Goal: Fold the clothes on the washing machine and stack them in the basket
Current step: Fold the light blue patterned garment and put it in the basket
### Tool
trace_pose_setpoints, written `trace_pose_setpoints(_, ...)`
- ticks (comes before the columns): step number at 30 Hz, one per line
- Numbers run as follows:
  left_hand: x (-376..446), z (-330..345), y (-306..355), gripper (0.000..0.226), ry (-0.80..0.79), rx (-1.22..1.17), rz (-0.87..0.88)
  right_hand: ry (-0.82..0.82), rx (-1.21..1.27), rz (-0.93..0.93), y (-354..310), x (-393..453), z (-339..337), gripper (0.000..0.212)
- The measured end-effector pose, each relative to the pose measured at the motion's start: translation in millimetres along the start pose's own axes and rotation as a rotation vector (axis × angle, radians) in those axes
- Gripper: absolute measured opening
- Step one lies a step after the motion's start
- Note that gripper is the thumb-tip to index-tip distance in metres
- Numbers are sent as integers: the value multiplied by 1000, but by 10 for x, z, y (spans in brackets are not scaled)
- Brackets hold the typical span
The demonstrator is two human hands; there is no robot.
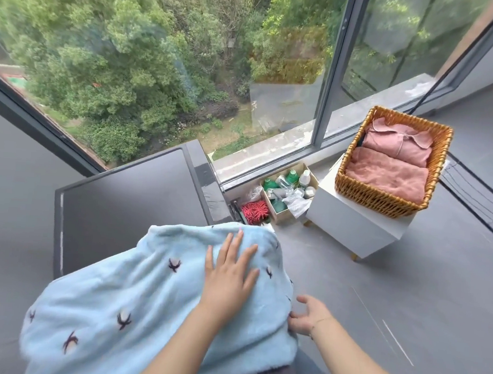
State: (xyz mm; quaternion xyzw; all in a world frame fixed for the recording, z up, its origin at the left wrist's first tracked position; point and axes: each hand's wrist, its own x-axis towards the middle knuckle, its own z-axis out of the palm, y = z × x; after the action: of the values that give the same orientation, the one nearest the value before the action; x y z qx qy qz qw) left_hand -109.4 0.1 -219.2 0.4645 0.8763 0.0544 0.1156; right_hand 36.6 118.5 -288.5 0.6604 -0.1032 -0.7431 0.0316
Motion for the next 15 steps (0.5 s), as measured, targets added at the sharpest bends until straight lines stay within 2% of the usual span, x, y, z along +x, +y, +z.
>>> trace_pose_setpoints(3, -40, 106, -26, 54, -3, 17, -27, -74, 143, 11, -15, 190, -69, 41)
trace_pose_setpoints(6, -34, -16, 89, 74, -73, -77, -40, -256, 132, -52, -33, 85, -78, 32)
trace_pose_setpoints(8, -101, -77, 266, 84, -148, -130, 62, -330, 103, -160, -126, 30, -59, 22)
trace_pose_setpoints(11, -297, 2, 435, 94, -279, -23, 261, -310, 125, -391, -321, -48, -59, 37)
trace_pose_setpoints(13, -349, 76, 447, 78, -250, 112, 256, -282, 86, -540, -500, -99, -73, 30)
trace_pose_setpoints(15, -307, 54, 461, 45, -167, 116, 203, -164, 4, -705, -648, -226, -63, 18)
